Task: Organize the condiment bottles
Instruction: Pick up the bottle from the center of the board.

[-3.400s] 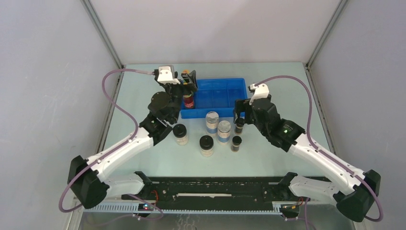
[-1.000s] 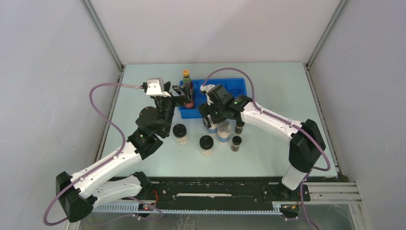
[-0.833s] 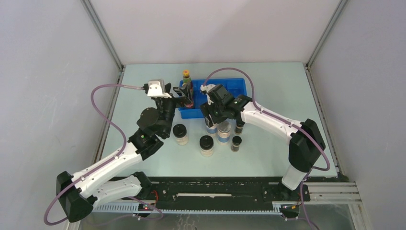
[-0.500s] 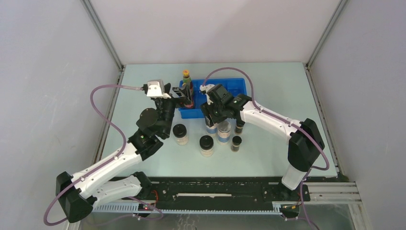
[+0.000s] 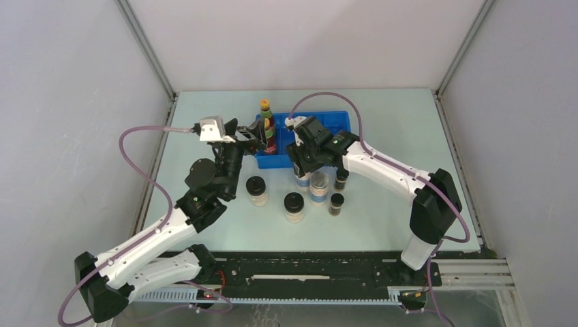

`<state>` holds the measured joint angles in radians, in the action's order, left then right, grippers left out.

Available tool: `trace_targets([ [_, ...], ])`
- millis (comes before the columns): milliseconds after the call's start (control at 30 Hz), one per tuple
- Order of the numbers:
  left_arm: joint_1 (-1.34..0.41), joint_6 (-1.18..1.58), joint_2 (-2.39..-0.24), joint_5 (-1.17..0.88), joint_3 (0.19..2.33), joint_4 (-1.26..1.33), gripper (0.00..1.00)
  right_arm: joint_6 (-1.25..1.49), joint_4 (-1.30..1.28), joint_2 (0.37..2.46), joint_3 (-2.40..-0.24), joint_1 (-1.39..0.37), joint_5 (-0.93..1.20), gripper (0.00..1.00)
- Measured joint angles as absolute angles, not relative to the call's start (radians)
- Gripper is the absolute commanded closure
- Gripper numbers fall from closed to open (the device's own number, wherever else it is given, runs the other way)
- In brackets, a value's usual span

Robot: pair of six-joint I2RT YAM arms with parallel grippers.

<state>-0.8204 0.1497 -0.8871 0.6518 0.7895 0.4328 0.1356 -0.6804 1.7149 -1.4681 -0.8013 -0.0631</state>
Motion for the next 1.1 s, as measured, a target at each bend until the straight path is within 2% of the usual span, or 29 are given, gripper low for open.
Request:
trace_targets([
  [1100, -0.821, 0.148, -0.821, 0.653, 0.766, 0.432, 0.17, 0.116, -0.798, 1.715, -1.786, -0.826, -0.126, 1.00],
])
